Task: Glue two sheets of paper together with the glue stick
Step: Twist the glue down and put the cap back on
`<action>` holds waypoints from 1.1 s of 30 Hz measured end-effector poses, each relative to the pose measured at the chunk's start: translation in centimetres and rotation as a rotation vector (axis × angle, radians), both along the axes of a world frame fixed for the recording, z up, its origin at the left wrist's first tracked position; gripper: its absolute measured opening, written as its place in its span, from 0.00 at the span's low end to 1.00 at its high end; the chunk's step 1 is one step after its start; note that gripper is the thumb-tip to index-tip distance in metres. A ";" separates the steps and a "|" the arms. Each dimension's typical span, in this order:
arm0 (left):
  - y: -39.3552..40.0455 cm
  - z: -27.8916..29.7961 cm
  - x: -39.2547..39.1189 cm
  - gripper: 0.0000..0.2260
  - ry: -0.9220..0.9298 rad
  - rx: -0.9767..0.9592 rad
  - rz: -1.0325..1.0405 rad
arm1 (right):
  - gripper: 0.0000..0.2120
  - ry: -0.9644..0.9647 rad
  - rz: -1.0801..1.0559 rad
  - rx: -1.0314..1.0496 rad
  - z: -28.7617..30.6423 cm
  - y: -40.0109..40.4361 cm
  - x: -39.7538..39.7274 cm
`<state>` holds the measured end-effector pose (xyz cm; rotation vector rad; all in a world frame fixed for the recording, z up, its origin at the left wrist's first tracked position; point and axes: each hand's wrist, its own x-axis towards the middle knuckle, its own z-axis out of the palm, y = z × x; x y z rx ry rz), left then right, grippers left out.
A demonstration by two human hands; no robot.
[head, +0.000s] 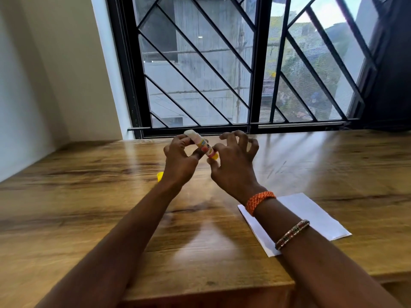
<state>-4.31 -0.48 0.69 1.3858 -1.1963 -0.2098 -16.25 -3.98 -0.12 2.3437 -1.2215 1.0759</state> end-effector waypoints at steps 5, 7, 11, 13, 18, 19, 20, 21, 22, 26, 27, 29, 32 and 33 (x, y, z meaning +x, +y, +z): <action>0.4 -0.1 -0.7 0.12 -0.118 0.062 0.091 | 0.12 -0.106 0.000 0.127 0.4 -0.3 -0.7; 0.4 -0.1 -0.9 0.10 -0.075 0.061 0.092 | 0.13 -0.159 -0.036 0.153 0.3 -0.2 -0.6; 0.1 0.0 -0.7 0.11 0.093 0.048 0.051 | 0.15 -0.195 -0.032 0.164 -0.2 0.1 0.0; -0.1 -0.1 -0.4 0.12 0.172 0.046 0.022 | 0.18 -0.142 0.008 0.213 -0.4 0.1 0.1; -0.4 -0.4 0.3 0.04 0.182 0.078 0.034 | 0.19 -0.071 0.142 0.398 -0.6 0.4 0.2; -0.3 -0.4 0.3 0.05 0.175 0.086 0.038 | 0.17 -0.079 0.156 0.406 -0.6 0.4 0.1; -0.3 -0.4 0.3 0.06 0.173 0.093 0.042 | 0.15 -0.095 0.167 0.414 -0.5 0.5 0.1; -0.3 -0.4 0.2 0.07 0.176 0.102 0.049 | 0.13 -0.117 0.176 0.421 -0.4 0.5 0.0; -0.2 -0.3 0.2 0.06 0.174 0.104 0.056 | 0.11 -0.143 0.182 0.425 -0.4 0.5 -0.1; 0.0 -0.3 0.2 0.06 0.201 0.098 0.062 | 0.12 -0.250 0.161 0.417 0.0 0.5 -0.3; 0.1 -0.3 0.2 0.07 0.207 0.098 0.061 | 0.12 -0.270 0.157 0.408 0.1 0.5 -0.4; 0.3 -0.1 0.2 0.13 0.230 0.093 0.048 | 0.12 -0.297 0.166 0.384 0.2 0.6 -0.4; 0.8 0.5 -0.1 0.09 0.314 0.073 -0.051 | 0.12 -0.304 0.168 0.332 0.3 0.8 -0.4; 0.9 0.6 -0.2 0.07 0.340 0.080 -0.081 | 0.12 -0.309 0.159 0.304 0.3 0.9 -0.3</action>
